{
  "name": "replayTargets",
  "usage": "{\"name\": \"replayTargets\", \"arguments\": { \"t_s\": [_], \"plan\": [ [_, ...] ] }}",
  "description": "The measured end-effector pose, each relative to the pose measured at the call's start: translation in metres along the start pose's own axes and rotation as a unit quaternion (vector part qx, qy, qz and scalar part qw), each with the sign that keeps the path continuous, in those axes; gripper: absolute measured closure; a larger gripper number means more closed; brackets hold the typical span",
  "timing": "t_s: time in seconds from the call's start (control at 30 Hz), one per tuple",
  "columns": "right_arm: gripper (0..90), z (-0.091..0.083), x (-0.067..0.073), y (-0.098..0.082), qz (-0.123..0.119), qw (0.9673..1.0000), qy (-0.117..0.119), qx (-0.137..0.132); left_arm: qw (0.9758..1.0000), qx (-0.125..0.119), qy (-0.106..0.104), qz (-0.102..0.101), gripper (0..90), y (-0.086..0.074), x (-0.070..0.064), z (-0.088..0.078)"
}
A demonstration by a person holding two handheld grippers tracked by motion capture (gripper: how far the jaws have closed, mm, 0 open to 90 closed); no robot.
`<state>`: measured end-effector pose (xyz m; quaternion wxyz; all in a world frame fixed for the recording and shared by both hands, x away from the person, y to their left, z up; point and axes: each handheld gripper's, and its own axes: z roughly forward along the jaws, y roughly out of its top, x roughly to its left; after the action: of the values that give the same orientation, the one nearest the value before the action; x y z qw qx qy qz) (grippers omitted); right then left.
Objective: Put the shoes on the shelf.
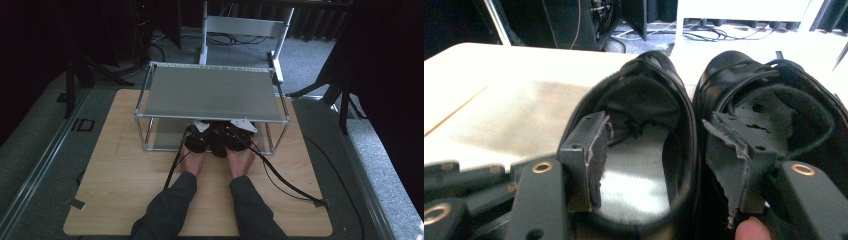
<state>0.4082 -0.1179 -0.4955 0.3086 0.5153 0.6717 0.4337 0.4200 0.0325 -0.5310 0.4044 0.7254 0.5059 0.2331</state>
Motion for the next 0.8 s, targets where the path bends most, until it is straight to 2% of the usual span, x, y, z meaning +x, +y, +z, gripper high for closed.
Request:
{"name": "replayTargets", "arguments": {
  "t_s": [0.07, 0.17, 0.2, 0.23, 0.3, 0.33, 0.37, 0.4, 0.53, 0.6, 0.67, 0.8],
  "plan": [
    [41.8, -0.008, 0.002, 0.000, -0.013, 0.9999, 0.003, -0.010, 1.0000, -0.002, -0.004, -0.001, 87.0, 0.000, 0.001, -0.002],
    [38.7, -0.025, 0.004, 0.000, -0.053, 0.9982, 0.003, -0.026, 0.9999, -0.003, -0.010, -0.003, 83.3, -0.001, 0.002, -0.006],
    [38.9, -0.032, 0.001, -0.001, -0.059, 0.9976, 0.006, -0.035, 0.9999, -0.006, -0.013, -0.004, 82.2, -0.001, 0.003, -0.007],
    [38.7, -0.038, -0.004, -0.002, -0.053, 0.9977, 0.013, -0.039, 0.9999, -0.007, -0.014, -0.005, 81.4, -0.001, 0.003, -0.008],
    [38.8, -0.049, -0.017, -0.004, -0.042, 0.9980, 0.013, -0.046, 0.9998, -0.005, -0.017, -0.001, 79.8, -0.002, 0.003, -0.010],
    [38.8, -0.049, -0.017, -0.004, -0.042, 0.9980, 0.013, -0.046, 0.9998, -0.005, -0.017, -0.001, 79.3, -0.002, 0.003, -0.010],
    [38.4, -0.054, -0.024, -0.006, -0.038, 0.9983, 0.015, -0.042, 0.9998, -0.003, -0.020, 0.001, 79.3, -0.003, 0.003, -0.013],
    [38.5, -0.061, -0.039, -0.012, -0.034, 0.9988, 0.007, -0.033, 0.9997, -0.001, -0.022, -0.006, 78.2, -0.004, 0.002, -0.014],
    [38.3, -0.065, -0.066, -0.022, -0.023, 0.9997, 0.008, -0.002, 0.9994, 0.004, -0.034, -0.002, 75.4, -0.007, 0.006, -0.018],
    [38.3, -0.066, -0.076, -0.025, -0.021, 0.9996, 0.007, 0.015, 0.9992, 0.008, -0.039, 0.000, 73.8, -0.010, 0.008, -0.021],
    [38.3, -0.068, -0.082, -0.030, -0.031, 0.9991, 0.000, 0.030, 0.9990, 0.013, -0.043, -0.001, 72.8, -0.014, 0.011, -0.026],
    [38.5, -0.072, -0.094, -0.044, -0.025, 0.9981, 0.006, 0.056, 0.9984, 0.027, -0.049, -0.007, 70.4, -0.023, 0.016, -0.033]
  ]
}}
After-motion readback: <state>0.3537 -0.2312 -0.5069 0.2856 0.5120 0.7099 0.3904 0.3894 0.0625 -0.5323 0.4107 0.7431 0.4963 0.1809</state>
